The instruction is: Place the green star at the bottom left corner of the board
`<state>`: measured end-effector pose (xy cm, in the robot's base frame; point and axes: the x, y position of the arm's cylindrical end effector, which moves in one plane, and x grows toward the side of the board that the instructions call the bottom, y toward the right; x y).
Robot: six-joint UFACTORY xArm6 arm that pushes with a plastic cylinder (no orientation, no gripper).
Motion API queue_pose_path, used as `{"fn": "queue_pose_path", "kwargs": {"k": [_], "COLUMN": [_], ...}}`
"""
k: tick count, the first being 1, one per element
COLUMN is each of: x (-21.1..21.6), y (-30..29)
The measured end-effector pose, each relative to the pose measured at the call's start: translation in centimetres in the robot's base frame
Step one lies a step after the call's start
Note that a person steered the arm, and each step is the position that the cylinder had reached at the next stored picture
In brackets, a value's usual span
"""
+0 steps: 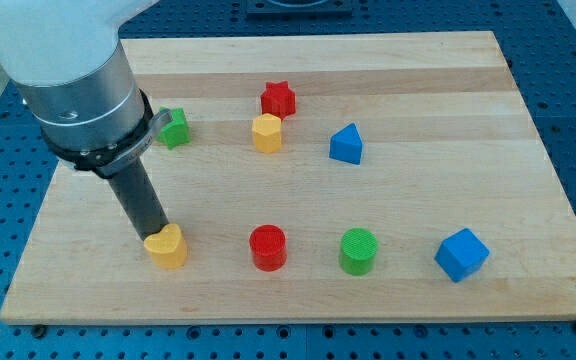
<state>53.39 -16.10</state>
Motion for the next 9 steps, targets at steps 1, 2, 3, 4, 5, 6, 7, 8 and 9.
{"fn": "queue_pose_path", "kwargs": {"k": [1,2,3,4,5,6,7,8,9], "x": [-0.9,-5.3,-11.1,-16.5,-18.4,-21.7,-22.2,-20.7,-17.9], "y": [0.0,0.8,1.5,2.9,2.9,0.8,0.3,0.3,-0.1]}}
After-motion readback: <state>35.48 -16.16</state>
